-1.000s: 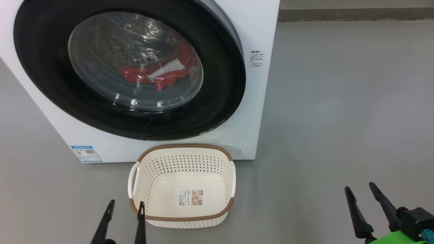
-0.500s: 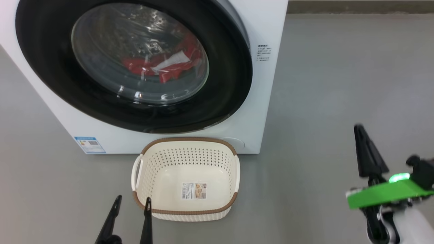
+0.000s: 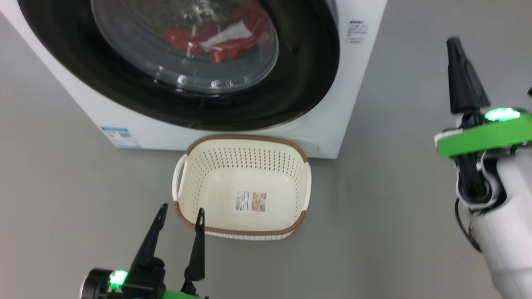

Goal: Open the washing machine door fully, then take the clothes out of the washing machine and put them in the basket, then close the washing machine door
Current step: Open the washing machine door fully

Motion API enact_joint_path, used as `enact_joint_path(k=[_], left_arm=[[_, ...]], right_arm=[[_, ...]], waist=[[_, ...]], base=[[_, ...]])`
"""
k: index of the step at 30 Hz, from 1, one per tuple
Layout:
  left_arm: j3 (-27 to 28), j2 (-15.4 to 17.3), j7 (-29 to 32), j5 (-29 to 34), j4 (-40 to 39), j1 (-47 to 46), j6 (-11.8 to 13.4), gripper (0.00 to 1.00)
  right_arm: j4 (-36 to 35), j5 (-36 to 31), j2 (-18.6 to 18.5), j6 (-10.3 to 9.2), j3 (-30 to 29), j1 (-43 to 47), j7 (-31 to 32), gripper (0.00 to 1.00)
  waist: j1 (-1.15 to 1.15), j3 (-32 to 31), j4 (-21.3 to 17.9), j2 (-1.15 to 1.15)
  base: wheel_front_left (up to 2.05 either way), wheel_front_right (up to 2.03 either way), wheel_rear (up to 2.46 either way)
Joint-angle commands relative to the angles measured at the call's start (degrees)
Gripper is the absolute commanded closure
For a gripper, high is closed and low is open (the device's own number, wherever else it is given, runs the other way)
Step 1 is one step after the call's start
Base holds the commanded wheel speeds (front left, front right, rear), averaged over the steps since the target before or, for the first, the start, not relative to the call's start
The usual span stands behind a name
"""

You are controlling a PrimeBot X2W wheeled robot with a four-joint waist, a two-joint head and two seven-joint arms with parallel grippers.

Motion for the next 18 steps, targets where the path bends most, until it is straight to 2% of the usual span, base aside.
enact_joint_path(k=[1,5,8,11,18], left_arm=[[0.9,0.1,-0.7,-0.5,-1.6,-2.9,-0.2,0.00],[0.0,0.0,-0.7,-0.8,-1.5,-4.6,-0.1,0.00],[-1.2,0.0,-0.7,-1.5,-1.5,-6.2,0.2,0.00],[-2.3,0.0,-0.7,-2.3,-1.4,-7.5,0.5,0.00],[-4.5,0.0,-0.7,-3.7,-1.3,-9.6,1.4,0.00]], right_arm=[[0.0,3.0,-1.6,0.37,2.4,-4.4,-0.4,1.00],[2.3,7.2,-3.7,0.37,5.0,-8.5,-0.4,1.00],[4.1,13.6,-5.3,0.37,7.7,-12.3,0.6,1.00],[4.9,20.7,-6.9,0.37,9.7,-15.5,3.2,1.00],[6.2,32.4,-10.2,0.37,13.2,-21.1,10.4,1.00]], waist=[[0.00,4.5,2.8,0.00],[0.00,6.6,3.8,0.00],[0.00,8.3,4.9,0.00],[0.00,9.8,5.9,0.00],[0.00,12.5,8.0,0.00]], base=[[0.00,0.00,0.00],[0.00,0.00,0.00],[0.00,0.00,0.00],[0.00,0.00,0.00],[0.00,0.00,0.00]])
